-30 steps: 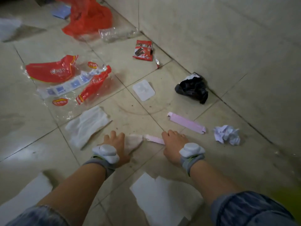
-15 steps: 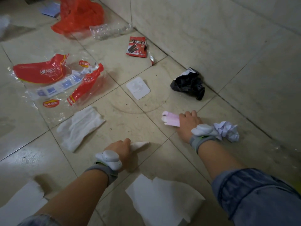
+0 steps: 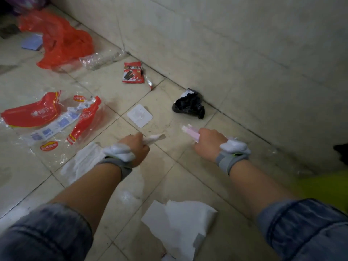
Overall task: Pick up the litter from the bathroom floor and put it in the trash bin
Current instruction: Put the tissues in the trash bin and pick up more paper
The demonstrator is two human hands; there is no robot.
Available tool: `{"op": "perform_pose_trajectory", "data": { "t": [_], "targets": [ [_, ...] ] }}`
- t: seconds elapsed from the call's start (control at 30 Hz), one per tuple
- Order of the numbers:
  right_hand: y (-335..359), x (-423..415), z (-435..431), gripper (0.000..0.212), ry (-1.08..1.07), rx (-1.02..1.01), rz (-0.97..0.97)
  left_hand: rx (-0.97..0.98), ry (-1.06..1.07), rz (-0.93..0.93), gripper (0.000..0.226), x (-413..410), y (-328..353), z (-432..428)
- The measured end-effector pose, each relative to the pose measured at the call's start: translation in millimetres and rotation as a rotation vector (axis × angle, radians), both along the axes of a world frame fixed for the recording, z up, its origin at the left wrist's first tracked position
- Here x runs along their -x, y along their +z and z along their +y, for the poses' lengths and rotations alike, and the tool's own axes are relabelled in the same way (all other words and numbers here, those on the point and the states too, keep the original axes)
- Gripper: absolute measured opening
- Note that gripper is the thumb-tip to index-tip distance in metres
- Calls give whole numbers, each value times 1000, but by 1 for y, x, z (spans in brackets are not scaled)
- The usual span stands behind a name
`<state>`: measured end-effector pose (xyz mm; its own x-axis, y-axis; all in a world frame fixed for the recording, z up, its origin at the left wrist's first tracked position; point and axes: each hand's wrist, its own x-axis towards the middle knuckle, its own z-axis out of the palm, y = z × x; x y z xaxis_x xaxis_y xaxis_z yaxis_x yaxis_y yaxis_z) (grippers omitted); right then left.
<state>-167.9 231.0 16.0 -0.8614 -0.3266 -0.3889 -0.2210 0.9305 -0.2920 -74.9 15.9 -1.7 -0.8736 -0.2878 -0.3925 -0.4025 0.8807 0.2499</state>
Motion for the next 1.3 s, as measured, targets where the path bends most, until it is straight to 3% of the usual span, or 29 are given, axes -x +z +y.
{"op": "perform_pose_trajectory", "data": {
  "t": [0.13,0.2,0.37,0.5,0.63,0.73,0.87,1.1,1.3],
  "targets": [
    [81,-5,33,8,-230,140,-43,-103,-68,80,24,50,64,52],
    [120,-10,56,7,-321,170,-32,-230,-89,133,23,61,90,92],
    [196,-43,131,15,-473,85,25,-392,-210,63,30,62,138,185],
    [221,-80,195,7,-607,-7,75,-648,-192,57,37,44,171,255],
    [223,-117,246,22,-725,-84,77,-734,-270,56,43,21,189,311],
    [212,-145,275,25,-753,-131,56,-760,-321,16,43,4,192,343],
    [192,-171,296,33,-746,-216,63,-865,-219,-85,44,-11,194,366],
    [175,-194,309,40,-647,-372,320,-861,-129,-107,47,-9,202,383],
    [184,-193,316,30,-484,-355,327,-896,-127,-120,49,-9,214,386]
  ]
}}
